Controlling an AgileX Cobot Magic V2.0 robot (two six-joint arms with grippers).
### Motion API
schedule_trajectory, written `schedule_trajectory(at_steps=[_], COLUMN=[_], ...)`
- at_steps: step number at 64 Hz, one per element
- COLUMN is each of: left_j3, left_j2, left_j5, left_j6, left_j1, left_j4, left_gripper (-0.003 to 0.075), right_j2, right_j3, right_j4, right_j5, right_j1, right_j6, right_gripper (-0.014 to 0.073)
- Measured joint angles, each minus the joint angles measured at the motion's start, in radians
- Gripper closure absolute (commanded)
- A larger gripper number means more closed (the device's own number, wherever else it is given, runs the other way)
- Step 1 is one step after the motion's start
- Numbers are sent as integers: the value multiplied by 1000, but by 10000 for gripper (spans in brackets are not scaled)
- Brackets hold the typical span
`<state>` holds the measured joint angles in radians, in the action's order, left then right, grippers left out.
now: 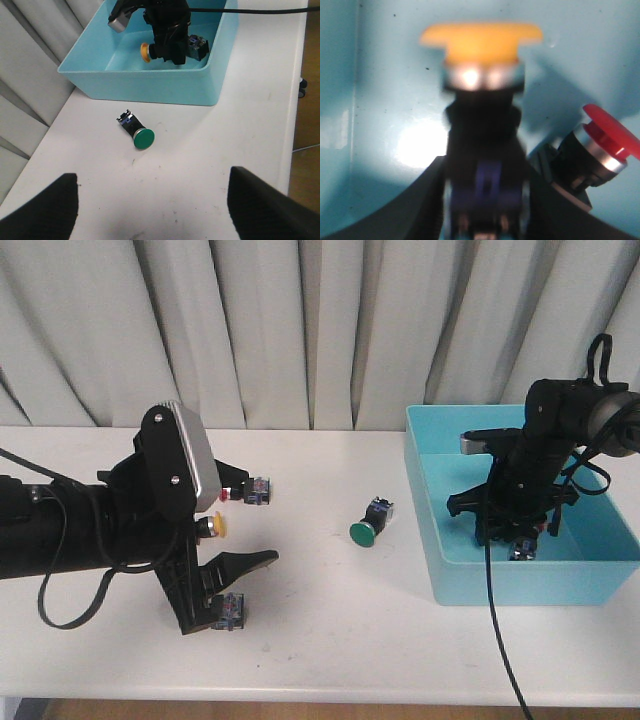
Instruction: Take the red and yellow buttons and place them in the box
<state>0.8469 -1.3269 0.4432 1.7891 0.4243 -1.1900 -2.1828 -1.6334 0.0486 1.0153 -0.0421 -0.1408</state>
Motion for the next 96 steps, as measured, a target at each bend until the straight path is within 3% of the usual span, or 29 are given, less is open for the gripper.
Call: schedule_trajectory(at_steps=[11, 29, 44, 51, 81, 96], left_j3=[0, 0, 0, 0, 0, 0], left_j2=[0, 0, 0, 0, 0, 0], left_j5=[0, 0, 1, 1, 9, 11], left_j6=[0, 0, 0, 0, 0, 0], left_j1=[0, 0, 0, 0, 0, 0], left_j4=[0, 0, 0, 0, 0, 0], left_gripper=[141, 141, 141, 141, 141, 141], right_j2=[0, 30, 264, 432, 1223, 1450], right_j3=[-5, -5, 22, 121, 813, 997], right_j4=[3, 6, 11, 12, 34, 35], right_j5=[-4, -11, -5, -33, -200, -216], right_j1=[0, 0, -7, -23, -81, -81], right_j6=[0, -16, -30, -30, -30, -30], right_gripper=[173, 181, 213, 225, 229, 232])
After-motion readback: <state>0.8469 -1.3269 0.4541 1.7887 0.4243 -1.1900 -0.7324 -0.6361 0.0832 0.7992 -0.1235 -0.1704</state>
